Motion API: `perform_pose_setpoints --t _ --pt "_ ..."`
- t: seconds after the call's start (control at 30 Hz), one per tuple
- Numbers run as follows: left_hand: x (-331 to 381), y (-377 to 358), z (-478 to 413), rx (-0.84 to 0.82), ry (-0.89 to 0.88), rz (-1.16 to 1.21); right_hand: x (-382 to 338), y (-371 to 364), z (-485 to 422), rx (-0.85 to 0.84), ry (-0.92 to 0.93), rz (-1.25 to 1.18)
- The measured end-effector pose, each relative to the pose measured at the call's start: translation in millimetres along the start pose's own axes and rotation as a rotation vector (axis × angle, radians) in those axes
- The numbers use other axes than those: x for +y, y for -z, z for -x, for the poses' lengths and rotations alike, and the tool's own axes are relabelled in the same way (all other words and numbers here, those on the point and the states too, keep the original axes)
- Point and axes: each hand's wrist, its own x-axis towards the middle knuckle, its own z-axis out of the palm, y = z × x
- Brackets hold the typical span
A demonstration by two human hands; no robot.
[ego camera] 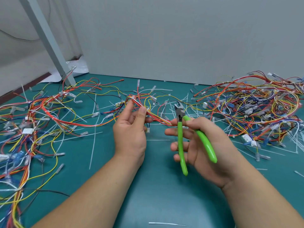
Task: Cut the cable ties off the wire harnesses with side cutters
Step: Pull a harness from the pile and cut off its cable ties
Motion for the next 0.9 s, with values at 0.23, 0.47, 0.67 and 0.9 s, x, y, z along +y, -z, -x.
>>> perform_pose_setpoints --t 0.23,0.47,0.67,0.9 --pt "2.4 0.1 -0.3 0.053 -0.060 -0.082 9.6 -4.9 -5.6 0.199 0.107 0.098" --pt "8.8 8.9 4.9 0.124 -0.352 -0.549 3.4 1.2 -5.8 0.187 0.164 -0.022" --pt "13.0 8.5 14.7 -0.015 -0.620 -0.917 -5.4 3.1 -1.9 0.072 0.201 -0.193" --pt "10.1 4.1 16.3 -0.165 -0.481 -1.160 -2.5 2.3 -0.6 -0.077 0.126 -0.123"
